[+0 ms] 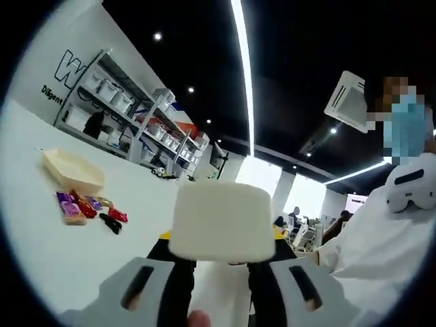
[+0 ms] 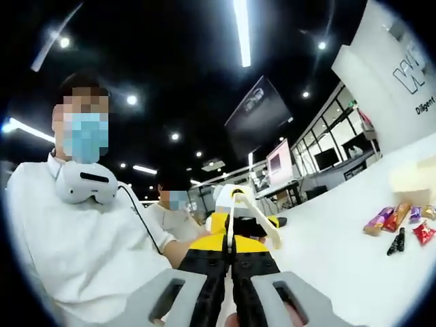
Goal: Place the target food into the container with the food tongs after gripping and lifting it, then release it inside without dropping or visibly crushing the food.
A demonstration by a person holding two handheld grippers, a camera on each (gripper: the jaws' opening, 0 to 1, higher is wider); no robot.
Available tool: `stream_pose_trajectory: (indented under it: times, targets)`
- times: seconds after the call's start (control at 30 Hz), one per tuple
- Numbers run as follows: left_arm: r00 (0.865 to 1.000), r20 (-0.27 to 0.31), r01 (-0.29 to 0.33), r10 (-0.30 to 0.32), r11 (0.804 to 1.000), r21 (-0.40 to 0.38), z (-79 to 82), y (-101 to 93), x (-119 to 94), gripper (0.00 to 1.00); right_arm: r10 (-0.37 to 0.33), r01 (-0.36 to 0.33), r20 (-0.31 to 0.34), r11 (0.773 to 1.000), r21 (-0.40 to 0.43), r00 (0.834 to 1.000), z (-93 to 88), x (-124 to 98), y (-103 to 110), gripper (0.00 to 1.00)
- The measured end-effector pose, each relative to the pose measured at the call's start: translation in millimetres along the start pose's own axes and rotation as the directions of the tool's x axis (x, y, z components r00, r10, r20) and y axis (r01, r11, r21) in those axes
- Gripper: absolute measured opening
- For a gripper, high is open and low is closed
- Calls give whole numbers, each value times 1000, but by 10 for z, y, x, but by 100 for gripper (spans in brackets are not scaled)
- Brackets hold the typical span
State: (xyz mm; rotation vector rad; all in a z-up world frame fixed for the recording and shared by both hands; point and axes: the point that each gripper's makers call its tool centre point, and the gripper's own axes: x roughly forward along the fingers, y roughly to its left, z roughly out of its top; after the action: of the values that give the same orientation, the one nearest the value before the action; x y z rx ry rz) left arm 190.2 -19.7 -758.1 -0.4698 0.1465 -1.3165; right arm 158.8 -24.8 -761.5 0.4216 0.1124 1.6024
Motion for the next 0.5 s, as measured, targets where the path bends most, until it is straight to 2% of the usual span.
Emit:
stream_pose_trajectory:
  times: [0.5]
  targets:
    - [1000,-9,10,-10,1000,19,-10,-22,-23,24,7,-7,-14,1000,7,1000,-26,24,-2,0]
